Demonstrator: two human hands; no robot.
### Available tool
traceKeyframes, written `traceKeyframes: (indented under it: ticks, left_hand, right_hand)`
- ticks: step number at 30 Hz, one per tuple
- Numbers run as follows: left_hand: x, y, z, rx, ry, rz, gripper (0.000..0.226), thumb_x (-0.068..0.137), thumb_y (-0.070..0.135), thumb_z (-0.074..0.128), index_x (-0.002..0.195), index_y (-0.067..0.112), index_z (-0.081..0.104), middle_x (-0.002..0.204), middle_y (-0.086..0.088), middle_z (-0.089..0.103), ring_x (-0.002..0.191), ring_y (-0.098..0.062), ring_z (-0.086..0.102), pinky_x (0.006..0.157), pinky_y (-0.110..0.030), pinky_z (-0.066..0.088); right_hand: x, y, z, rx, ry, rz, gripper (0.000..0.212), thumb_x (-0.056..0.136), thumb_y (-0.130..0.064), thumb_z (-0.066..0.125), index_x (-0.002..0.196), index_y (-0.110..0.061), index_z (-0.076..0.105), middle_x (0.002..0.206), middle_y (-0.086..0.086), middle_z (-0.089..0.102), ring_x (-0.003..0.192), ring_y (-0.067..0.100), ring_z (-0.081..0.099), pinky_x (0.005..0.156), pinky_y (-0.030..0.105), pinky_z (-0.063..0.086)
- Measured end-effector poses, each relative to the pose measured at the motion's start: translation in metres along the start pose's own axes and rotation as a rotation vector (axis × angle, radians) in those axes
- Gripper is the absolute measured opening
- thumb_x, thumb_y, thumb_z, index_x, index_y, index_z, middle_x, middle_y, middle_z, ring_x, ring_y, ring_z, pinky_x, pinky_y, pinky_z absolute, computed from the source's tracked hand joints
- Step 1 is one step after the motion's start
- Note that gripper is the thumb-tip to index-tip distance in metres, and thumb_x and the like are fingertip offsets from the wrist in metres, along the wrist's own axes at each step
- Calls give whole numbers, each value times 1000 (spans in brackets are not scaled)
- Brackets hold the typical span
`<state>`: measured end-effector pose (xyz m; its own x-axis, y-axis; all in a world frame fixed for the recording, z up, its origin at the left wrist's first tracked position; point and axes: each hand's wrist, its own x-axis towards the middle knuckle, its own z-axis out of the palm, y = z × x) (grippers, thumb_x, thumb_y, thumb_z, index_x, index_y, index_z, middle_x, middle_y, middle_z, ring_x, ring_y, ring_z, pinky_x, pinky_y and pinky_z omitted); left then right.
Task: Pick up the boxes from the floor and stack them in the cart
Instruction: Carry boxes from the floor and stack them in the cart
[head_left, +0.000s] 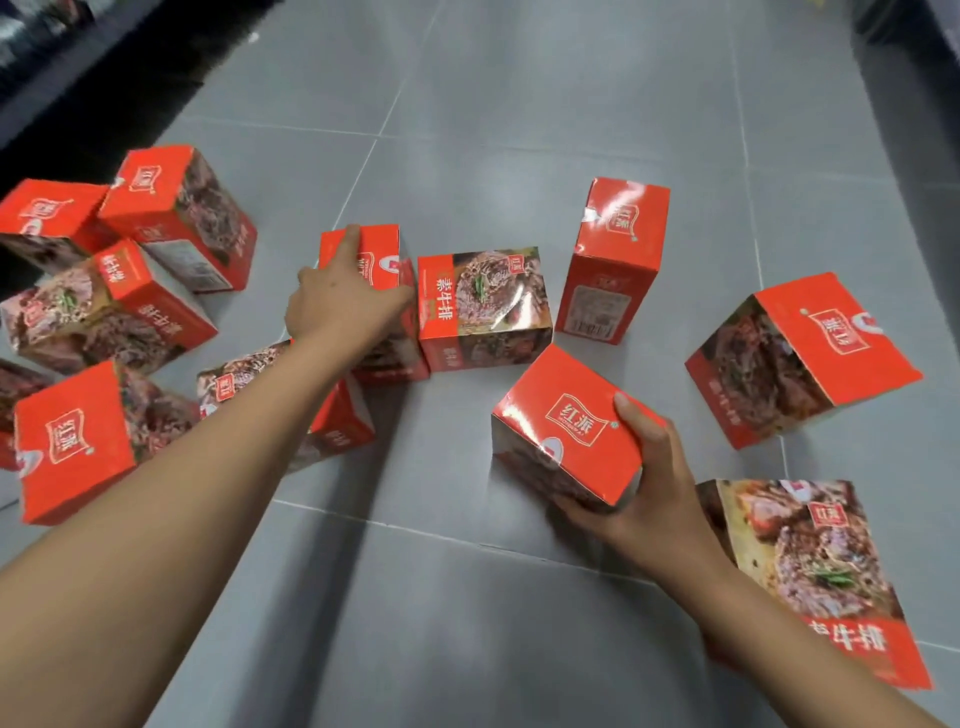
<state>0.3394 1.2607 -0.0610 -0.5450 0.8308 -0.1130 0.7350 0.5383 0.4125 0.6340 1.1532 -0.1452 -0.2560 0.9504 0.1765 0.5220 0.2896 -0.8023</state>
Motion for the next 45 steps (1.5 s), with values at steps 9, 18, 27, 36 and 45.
traceKeyframes:
  ticks: [9, 18, 27, 36, 45]
  left_hand:
    - [-36, -8, -41, 6, 136, 124, 86, 73, 61, 57, 148, 47, 18, 127, -14, 52, 118, -35, 48, 94, -42, 40]
    - [-116, -5, -90, -23, 115, 112, 88, 70, 63, 58, 146, 53, 16, 111, -6, 52, 104, -28, 52, 86, -38, 41]
    - [-153, 30, -239, 24, -18, 99, 87, 72, 59, 63, 145, 55, 16, 123, -6, 49, 116, -29, 49, 94, -41, 40]
    - [-196, 76, -504, 82, -86, 71, 85, 72, 67, 54, 143, 60, 8, 120, -1, 42, 113, -26, 49, 91, -40, 39]
    - [-268, 30, -724, 96, 16, -102, 85, 67, 72, 42, 144, 59, 8, 114, -2, 44, 102, -29, 55, 82, -39, 46]
  right_hand:
    - [25, -31, -6, -3, 86, 68, 92, 58, -57, 70, 138, -26, 37, 123, -3, 47, 107, -18, 42, 87, -3, 30]
    - [32, -91, -28, -38, 120, 305, 92, 52, -36, 86, 131, -42, 38, 122, -2, 56, 108, 20, 58, 91, 41, 50]
    - [95, -244, -128, -158, -125, 206, 91, 52, -36, 81, 131, -41, 37, 115, 2, 56, 101, 16, 54, 85, 30, 43]
    - [145, -501, -233, -178, -287, 110, 91, 55, -40, 77, 135, -39, 34, 120, 1, 52, 106, 17, 51, 89, 28, 41]
    - [140, -727, -245, -121, -465, -90, 91, 56, -38, 81, 134, -38, 34, 116, -3, 52, 105, 20, 52, 89, 35, 45]
